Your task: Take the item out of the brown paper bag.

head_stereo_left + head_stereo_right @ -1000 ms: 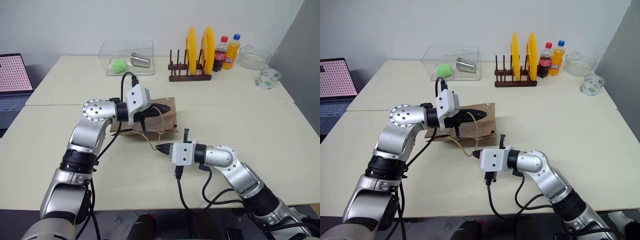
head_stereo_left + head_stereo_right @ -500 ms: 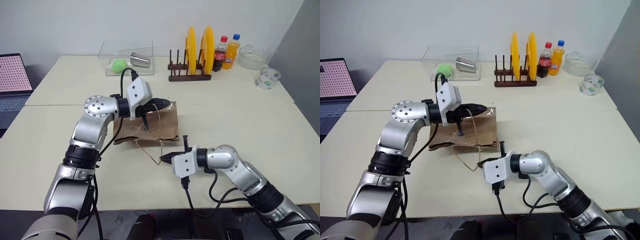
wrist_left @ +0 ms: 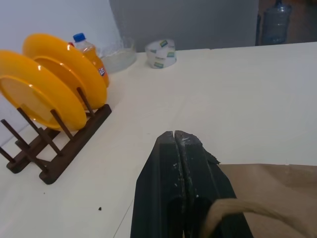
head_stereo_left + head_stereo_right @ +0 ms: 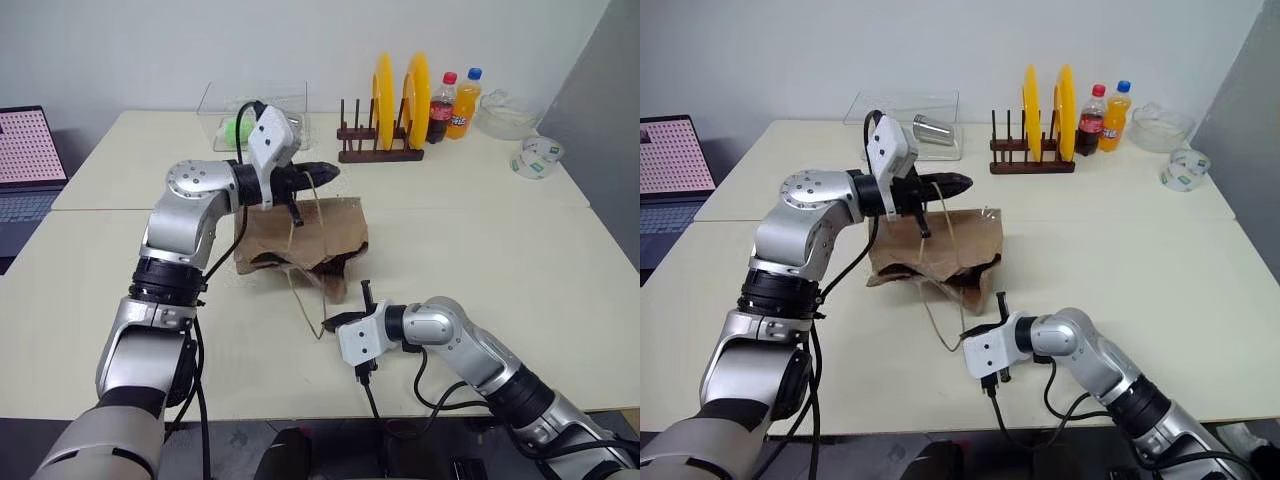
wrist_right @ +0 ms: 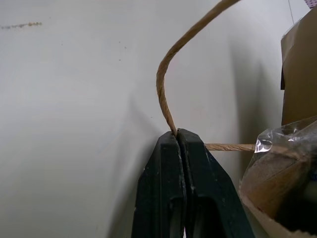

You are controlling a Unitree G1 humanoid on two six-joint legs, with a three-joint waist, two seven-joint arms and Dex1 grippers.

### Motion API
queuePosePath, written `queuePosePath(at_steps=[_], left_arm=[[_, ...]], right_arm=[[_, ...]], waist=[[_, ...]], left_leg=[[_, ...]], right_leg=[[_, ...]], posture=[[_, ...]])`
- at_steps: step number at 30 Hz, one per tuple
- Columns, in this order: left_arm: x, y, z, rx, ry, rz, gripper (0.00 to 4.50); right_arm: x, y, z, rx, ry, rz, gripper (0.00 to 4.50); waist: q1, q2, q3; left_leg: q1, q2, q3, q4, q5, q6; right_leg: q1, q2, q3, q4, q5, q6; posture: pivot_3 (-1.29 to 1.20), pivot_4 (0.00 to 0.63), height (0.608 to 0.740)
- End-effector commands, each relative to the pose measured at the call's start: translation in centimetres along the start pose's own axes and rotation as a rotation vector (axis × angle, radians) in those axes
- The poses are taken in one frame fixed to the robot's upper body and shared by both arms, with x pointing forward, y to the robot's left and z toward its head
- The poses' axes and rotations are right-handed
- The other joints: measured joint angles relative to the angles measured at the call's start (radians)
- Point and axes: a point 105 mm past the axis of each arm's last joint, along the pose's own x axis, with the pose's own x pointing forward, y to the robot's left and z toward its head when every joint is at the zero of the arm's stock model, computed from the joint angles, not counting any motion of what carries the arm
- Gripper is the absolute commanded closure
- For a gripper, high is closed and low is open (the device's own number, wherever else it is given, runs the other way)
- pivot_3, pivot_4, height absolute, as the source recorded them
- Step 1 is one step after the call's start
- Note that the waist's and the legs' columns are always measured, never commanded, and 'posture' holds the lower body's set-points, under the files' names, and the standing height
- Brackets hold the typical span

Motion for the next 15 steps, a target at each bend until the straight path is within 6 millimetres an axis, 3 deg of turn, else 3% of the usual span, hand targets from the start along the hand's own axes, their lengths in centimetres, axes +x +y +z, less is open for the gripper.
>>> queuePosePath(at_steps=[1, 10, 15], left_arm=[[-0.9, 2.1, 3.9, 0.090, -0.097, 0.078, 4.50], [-1.0, 4.0, 5.5, 0.140, -0.132, 0.113, 4.50], [-1.0, 1.9, 4.7, 0.154, -0.114, -0.022, 4.50]], right_arm=[[0.5, 2.7, 0.2, -0.003, -0.003, 0.121, 4.48], [0.6, 2.9, 0.4, -0.014, 0.003, 0.121, 4.48], [-0.1, -1.9, 1.4, 0.060, -0.032, -0.137, 4.48]], waist=[[0.000, 0.000, 0.000], [-0.001, 0.000, 0.000], [-0.002, 0.000, 0.000]], left_leg=[[0.000, 0.000, 0.000, 0.000, 0.000, 0.000], [0.001, 0.000, 0.000, 0.000, 0.000, 0.000], [0.001, 0.000, 0.000, 0.000, 0.000, 0.000]], right_leg=[[0.000, 0.000, 0.000, 0.000, 0.000, 0.000], [0.001, 0.000, 0.000, 0.000, 0.000, 0.000], [0.000, 0.000, 0.000, 0.000, 0.000, 0.000]], posture=[[0.00, 0.150, 0.740], [0.00, 0.150, 0.740], [0.00, 0.150, 0.740]])
